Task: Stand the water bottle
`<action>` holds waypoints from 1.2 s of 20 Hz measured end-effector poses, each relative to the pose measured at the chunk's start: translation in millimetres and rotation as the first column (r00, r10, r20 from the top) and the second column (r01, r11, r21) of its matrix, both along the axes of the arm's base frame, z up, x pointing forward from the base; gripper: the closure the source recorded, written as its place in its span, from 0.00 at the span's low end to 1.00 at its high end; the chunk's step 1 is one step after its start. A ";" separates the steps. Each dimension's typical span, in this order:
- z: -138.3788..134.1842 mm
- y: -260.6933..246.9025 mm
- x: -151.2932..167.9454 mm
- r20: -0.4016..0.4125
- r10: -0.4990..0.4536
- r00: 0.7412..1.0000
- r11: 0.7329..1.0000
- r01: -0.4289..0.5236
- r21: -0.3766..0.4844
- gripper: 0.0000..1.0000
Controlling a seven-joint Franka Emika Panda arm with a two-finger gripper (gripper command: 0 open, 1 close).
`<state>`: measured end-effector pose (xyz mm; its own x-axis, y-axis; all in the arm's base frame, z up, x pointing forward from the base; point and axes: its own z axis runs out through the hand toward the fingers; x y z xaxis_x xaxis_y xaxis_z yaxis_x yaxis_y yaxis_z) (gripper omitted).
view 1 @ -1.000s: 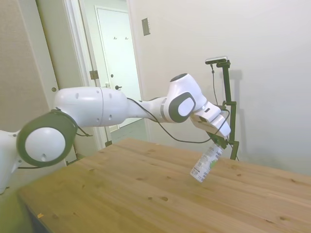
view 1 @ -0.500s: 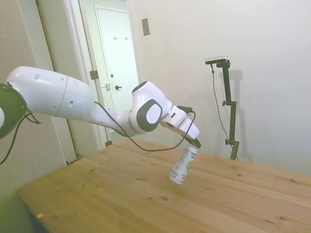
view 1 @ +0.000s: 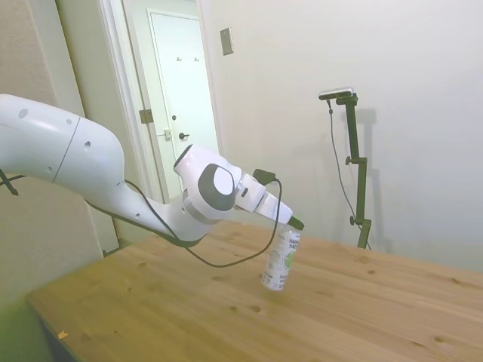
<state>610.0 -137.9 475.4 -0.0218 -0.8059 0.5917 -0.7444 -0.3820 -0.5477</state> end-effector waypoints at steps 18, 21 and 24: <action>-21.9 70.3 66.7 0.283 -0.086 0.955 0.986 0.122 -0.110 1.00; -9.0 75.5 81.5 0.332 -0.095 0.939 0.980 0.146 -0.133 1.00; -13.5 84.9 90.2 0.367 -0.084 0.927 0.977 0.150 -0.154 1.00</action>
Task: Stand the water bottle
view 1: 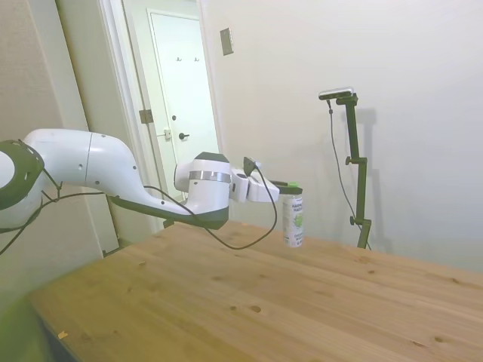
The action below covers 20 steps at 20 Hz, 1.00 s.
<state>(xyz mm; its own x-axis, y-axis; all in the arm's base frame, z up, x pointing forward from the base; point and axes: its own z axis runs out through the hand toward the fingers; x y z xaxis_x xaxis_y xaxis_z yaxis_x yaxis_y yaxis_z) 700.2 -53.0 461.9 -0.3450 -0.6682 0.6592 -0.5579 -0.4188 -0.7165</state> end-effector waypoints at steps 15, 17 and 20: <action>-79.6 -12.8 -43.3 0.076 -0.014 0.997 0.999 0.018 -0.044 0.00; -80.2 -13.7 -43.8 0.077 -0.016 0.997 0.999 0.020 -0.049 0.00; -80.3 -14.3 -44.0 0.075 -0.016 0.997 0.998 0.020 -0.053 0.00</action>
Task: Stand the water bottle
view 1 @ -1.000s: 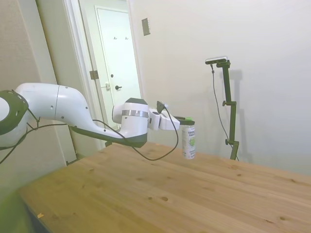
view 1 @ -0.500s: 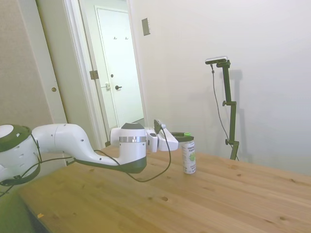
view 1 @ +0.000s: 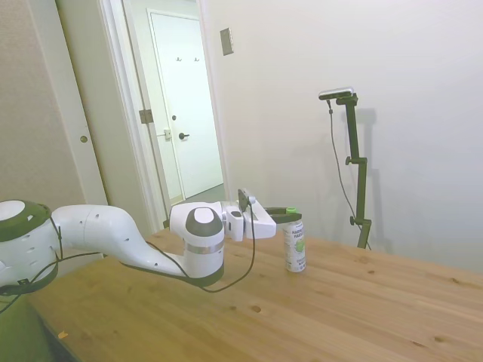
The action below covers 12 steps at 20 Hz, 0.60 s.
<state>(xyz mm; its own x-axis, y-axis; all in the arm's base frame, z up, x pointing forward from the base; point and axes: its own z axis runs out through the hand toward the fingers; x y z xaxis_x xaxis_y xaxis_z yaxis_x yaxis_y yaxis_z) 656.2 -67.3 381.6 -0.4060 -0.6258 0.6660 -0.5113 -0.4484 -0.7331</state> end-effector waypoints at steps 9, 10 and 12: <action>-12.4 -1.8 -4.0 -0.032 -0.004 0.999 1.000 0.004 0.017 0.00; -15.3 -2.1 -4.5 -0.039 -0.004 0.999 1.000 0.005 0.020 0.00; -18.2 -2.8 -5.0 -0.045 -0.006 0.999 1.000 0.007 0.024 0.00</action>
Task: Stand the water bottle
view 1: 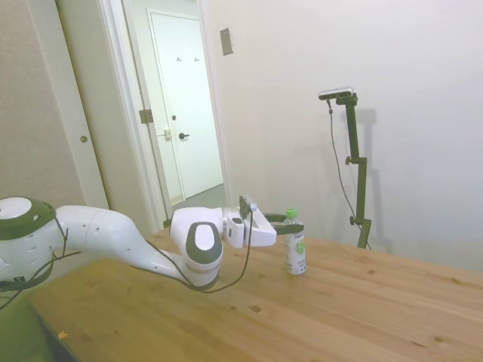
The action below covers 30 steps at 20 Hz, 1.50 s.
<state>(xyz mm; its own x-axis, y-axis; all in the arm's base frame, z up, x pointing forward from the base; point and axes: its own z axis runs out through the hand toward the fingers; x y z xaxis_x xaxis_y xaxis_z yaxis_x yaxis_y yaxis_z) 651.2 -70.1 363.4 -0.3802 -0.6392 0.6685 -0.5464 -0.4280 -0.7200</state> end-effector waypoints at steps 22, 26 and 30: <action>143.8 6.4 -50.5 -0.189 0.065 0.980 0.982 -0.029 0.185 0.00; 165.0 9.5 -75.5 -0.281 0.110 0.953 0.971 -0.043 0.235 0.00; 166.2 9.7 -94.8 -0.395 0.168 0.903 0.957 -0.054 0.283 0.00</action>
<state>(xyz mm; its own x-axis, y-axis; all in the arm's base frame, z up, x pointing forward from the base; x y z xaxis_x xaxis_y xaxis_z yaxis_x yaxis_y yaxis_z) 556.4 -60.4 529.6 -0.0245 -0.8327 0.5531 -0.7770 -0.3323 -0.5347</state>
